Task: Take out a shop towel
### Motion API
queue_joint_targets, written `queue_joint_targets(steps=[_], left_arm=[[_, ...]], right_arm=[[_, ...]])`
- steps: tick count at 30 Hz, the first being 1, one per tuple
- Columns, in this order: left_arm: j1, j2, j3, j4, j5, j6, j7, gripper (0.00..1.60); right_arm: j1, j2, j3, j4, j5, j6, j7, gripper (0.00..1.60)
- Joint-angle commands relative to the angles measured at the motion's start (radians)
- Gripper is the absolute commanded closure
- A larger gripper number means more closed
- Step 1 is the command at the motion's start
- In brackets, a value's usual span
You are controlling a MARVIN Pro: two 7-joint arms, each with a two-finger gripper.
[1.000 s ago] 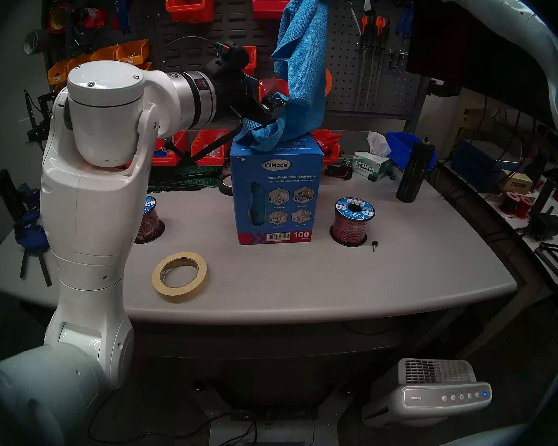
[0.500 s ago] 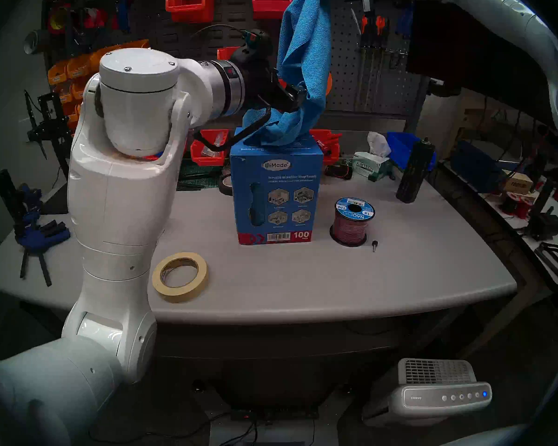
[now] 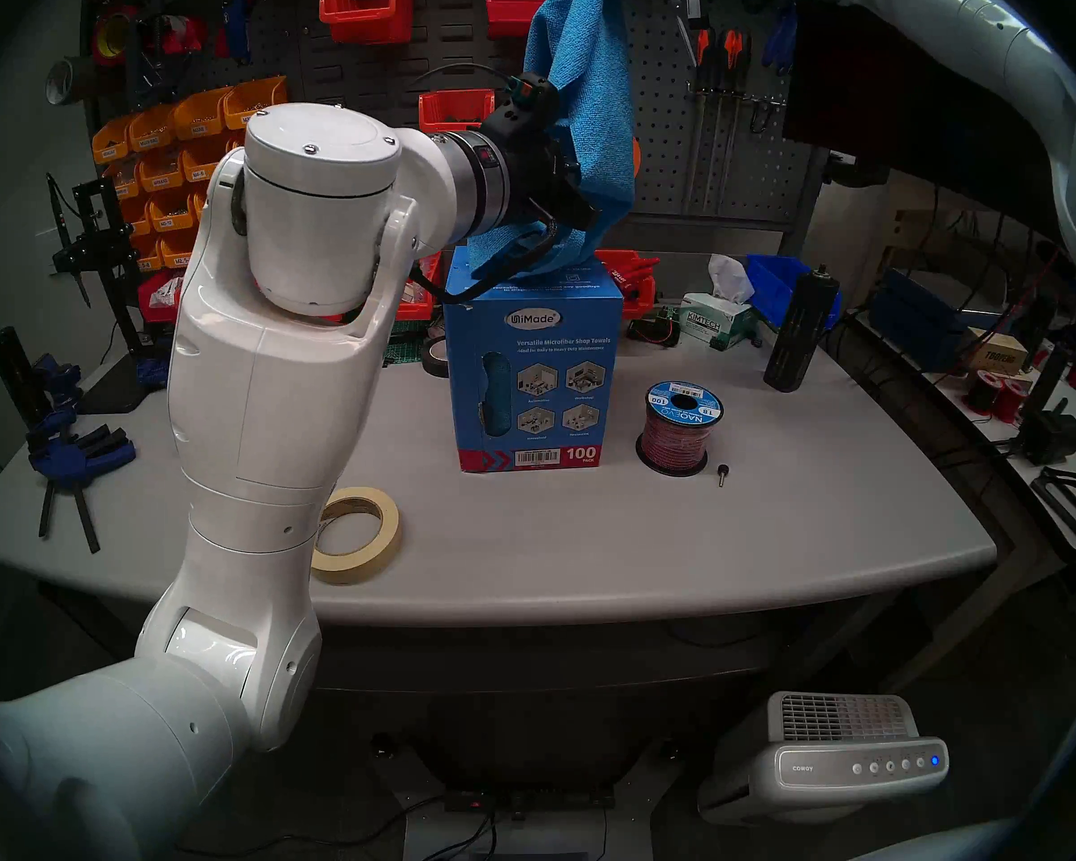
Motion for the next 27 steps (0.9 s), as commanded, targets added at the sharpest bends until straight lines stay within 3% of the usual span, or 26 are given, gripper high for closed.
queue_joint_targets(steps=[1, 9, 27], left_arm=[[0.023, 0.006, 0.025, -0.009, 0.033, -0.003, 0.031, 1.60], [0.061, 0.011, 0.057, -0.008, 0.053, -0.003, 0.046, 1.60], [0.135, 0.035, 0.092, -0.044, 0.096, -0.010, 0.086, 1.60]], right_arm=[[0.047, -0.019, 0.053, 0.027, 0.037, -0.029, 0.027, 1.60], [0.064, -0.033, 0.077, 0.046, 0.048, -0.036, 0.002, 1.60], [0.022, -0.058, 0.092, 0.091, 0.051, -0.053, -0.038, 1.60]])
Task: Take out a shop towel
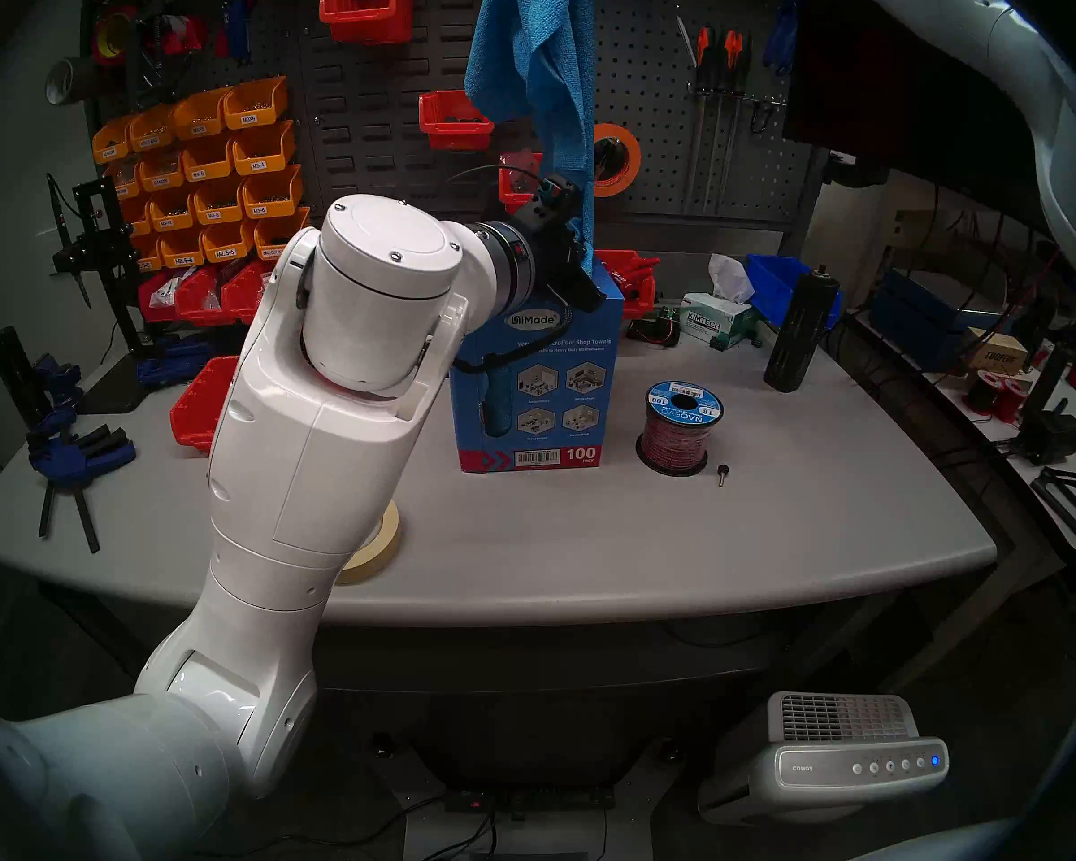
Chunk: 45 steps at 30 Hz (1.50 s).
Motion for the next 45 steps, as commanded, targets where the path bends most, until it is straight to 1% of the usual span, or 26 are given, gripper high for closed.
queue_joint_targets(steps=[1, 12, 32, 45], left_arm=[[0.010, 0.010, -0.005, -0.028, 0.012, -0.003, 0.013, 1.60], [0.038, 0.021, 0.004, -0.052, 0.025, -0.017, 0.030, 1.60], [0.096, 0.045, 0.003, -0.089, 0.039, -0.038, 0.057, 1.60], [0.137, 0.061, -0.004, -0.114, 0.041, -0.040, 0.074, 1.60]], right_arm=[[0.029, -0.004, 0.023, 0.032, 0.018, 0.002, 0.020, 1.60], [0.048, -0.023, 0.034, 0.065, 0.021, 0.022, 0.004, 1.60], [0.081, -0.055, 0.059, 0.127, 0.028, 0.092, 0.048, 1.60], [0.082, -0.058, 0.069, 0.164, 0.029, 0.129, 0.063, 1.60]])
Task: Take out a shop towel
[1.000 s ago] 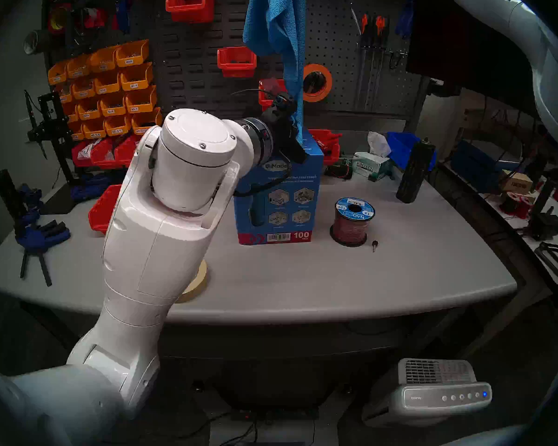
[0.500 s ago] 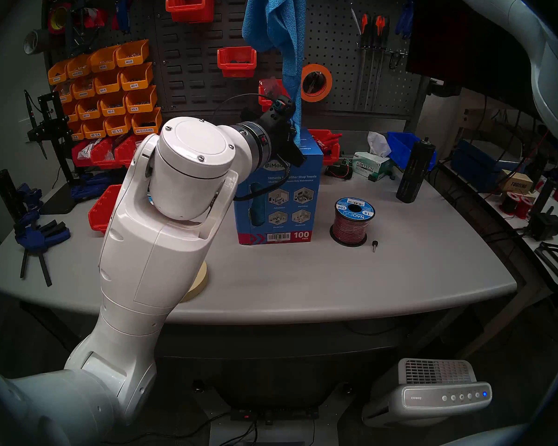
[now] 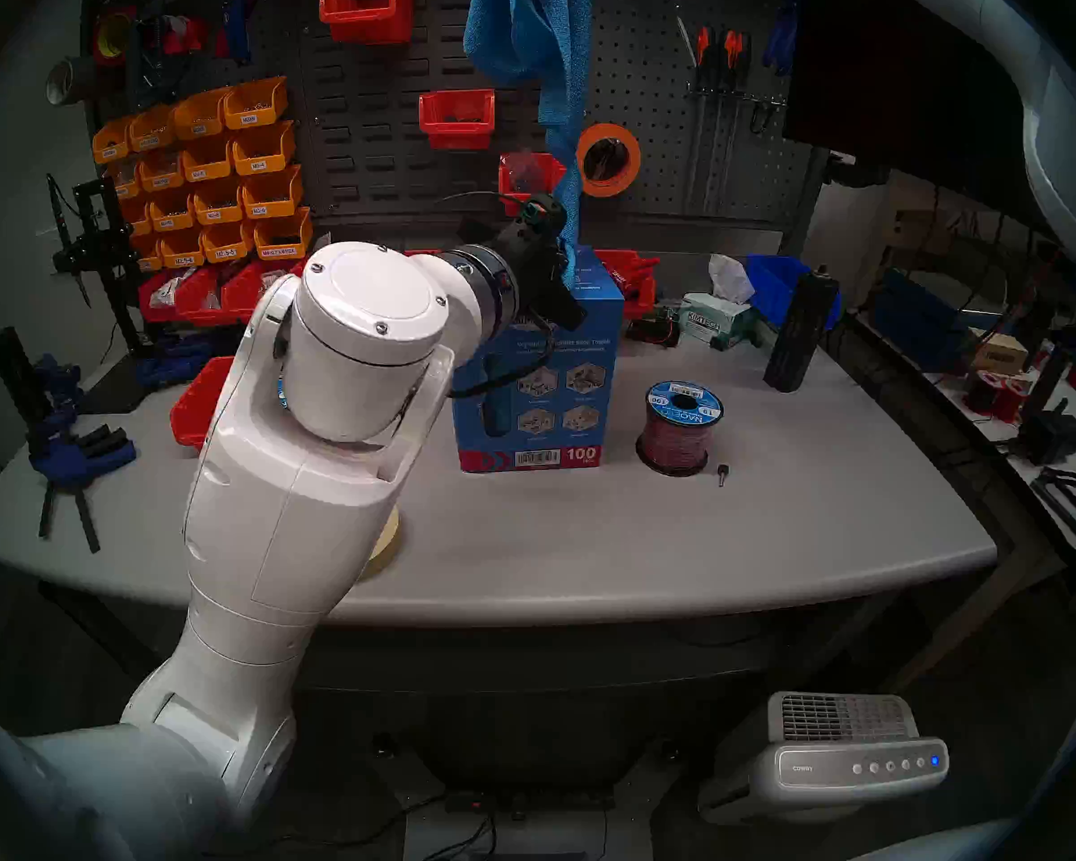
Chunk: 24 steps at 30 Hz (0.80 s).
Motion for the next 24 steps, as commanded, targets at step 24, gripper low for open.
queue_joint_targets(steps=[24], left_arm=[[0.122, 0.082, -0.135, -0.016, 0.021, 0.028, 0.067, 1.60]], right_arm=[[0.049, 0.018, 0.031, 0.082, 0.012, 0.067, 0.002, 1.60]])
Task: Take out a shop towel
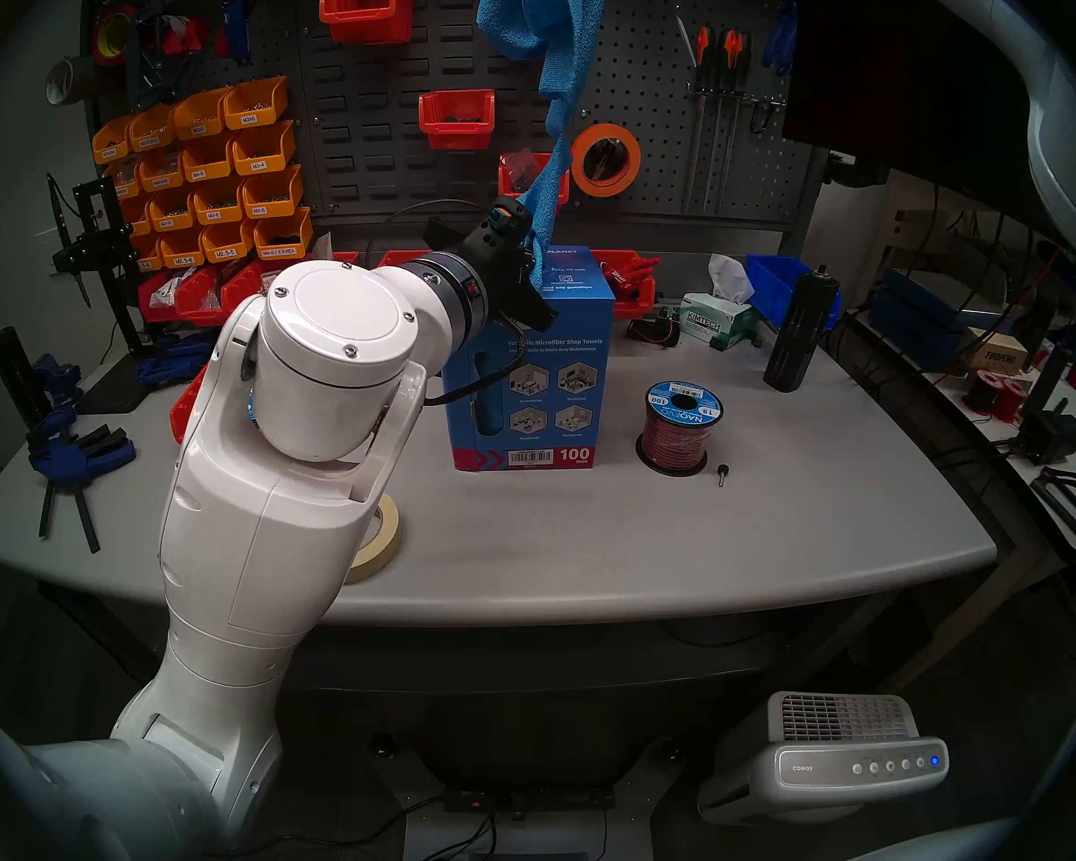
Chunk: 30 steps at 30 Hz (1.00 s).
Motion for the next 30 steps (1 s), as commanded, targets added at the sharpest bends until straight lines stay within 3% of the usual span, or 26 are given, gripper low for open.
queue_joint_targets(steps=[1, 14, 30], left_arm=[[0.059, 0.047, -0.080, 0.032, 0.017, 0.029, 0.022, 1.60], [0.068, 0.039, -0.238, 0.011, 0.008, 0.024, 0.066, 1.60], [0.093, -0.010, -0.264, 0.007, -0.035, 0.017, 0.070, 1.60]], right_arm=[[0.037, 0.013, 0.012, 0.023, 0.010, 0.011, -0.010, 1.60], [-0.064, 0.105, 0.017, 0.047, 0.018, 0.009, 0.027, 1.60], [-0.204, 0.284, 0.053, 0.059, 0.051, -0.011, 0.113, 1.60]])
